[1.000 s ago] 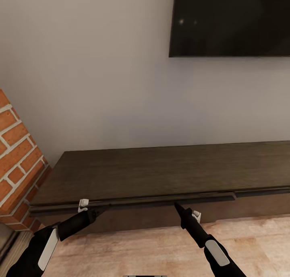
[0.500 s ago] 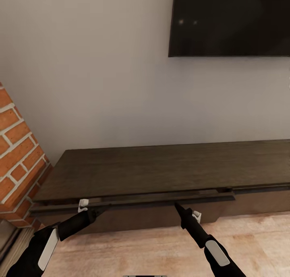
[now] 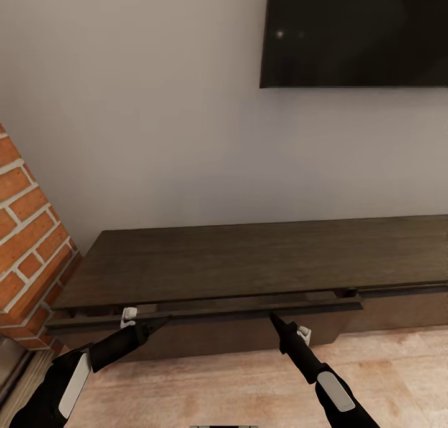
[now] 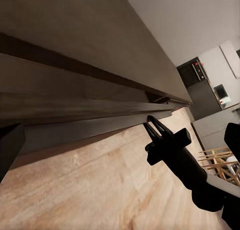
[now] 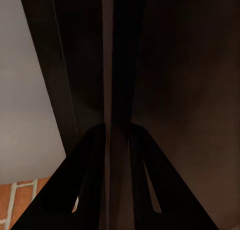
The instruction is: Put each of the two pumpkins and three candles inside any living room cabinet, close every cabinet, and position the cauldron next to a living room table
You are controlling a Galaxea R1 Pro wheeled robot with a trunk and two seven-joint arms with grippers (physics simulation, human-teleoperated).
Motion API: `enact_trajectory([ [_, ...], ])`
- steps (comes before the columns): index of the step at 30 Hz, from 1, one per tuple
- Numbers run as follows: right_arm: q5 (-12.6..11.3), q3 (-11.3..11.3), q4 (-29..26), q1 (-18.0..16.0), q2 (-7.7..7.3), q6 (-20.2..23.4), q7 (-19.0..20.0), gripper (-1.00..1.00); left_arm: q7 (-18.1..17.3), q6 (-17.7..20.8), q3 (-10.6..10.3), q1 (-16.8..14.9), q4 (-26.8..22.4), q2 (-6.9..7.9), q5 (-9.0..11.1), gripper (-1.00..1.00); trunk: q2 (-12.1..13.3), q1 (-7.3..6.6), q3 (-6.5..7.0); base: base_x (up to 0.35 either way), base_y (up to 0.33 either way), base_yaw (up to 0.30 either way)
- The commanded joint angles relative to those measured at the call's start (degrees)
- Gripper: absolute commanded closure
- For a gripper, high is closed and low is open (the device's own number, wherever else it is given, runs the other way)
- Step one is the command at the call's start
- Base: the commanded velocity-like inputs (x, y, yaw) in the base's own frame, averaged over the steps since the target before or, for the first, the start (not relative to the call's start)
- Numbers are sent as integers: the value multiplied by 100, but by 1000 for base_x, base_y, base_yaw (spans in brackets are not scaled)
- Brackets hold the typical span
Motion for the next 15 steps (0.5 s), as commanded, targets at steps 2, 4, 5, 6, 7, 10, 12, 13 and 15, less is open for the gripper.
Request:
enact_trajectory([
  [2, -104, -12, -179, -3, 7, 111, 46, 100, -11, 50, 2, -2, 2, 1, 25, -100, -3, -2, -4, 0, 0, 0],
  [4, -104, -12, -187, -3, 5, 111, 46, 100, -10, 47, 2, -2, 2, 1, 25, -100, -3, -2, -4, 0, 0, 0],
  [5, -104, -9, -193, -4, 3, 111, 46, 100, -10, 48, 2, -2, 2, 1, 25, -100, -3, -2, -4, 0, 0, 0],
  [6, -102, -8, -195, -4, 2, 111, 44, 100, -9, 48, 2, -2, 2, 1, 25, -100, -3, -2, -4, 0, 0, 0],
  [7, -100, -6, -197, -4, 1, 112, 42, 100, -9, 47, 2, -2, 2, 1, 25, -100, -3, -2, -4, 0, 0, 0],
  [10, -98, -1, -202, -5, -1, 117, 39, 100, -9, 47, 2, -2, 2, 1, 25, -100, -3, -2, -4, 0, 0, 0],
  [12, -96, 2, -207, -5, -1, 118, 38, 100, -11, 45, 2, -2, 2, 1, 25, -100, -3, -2, -4, -22, 0, 0],
  [13, -96, 3, -208, -5, -1, 119, 38, 100, -11, 44, 2, -2, 2, 1, 25, -100, -3, -2, -4, -51, 0, 0],
  [15, -95, 0, -210, -5, -2, 119, 37, 100, -12, 44, 2, -2, 2, 1, 25, -100, -3, -2, -4, -78, 0, 0],
])
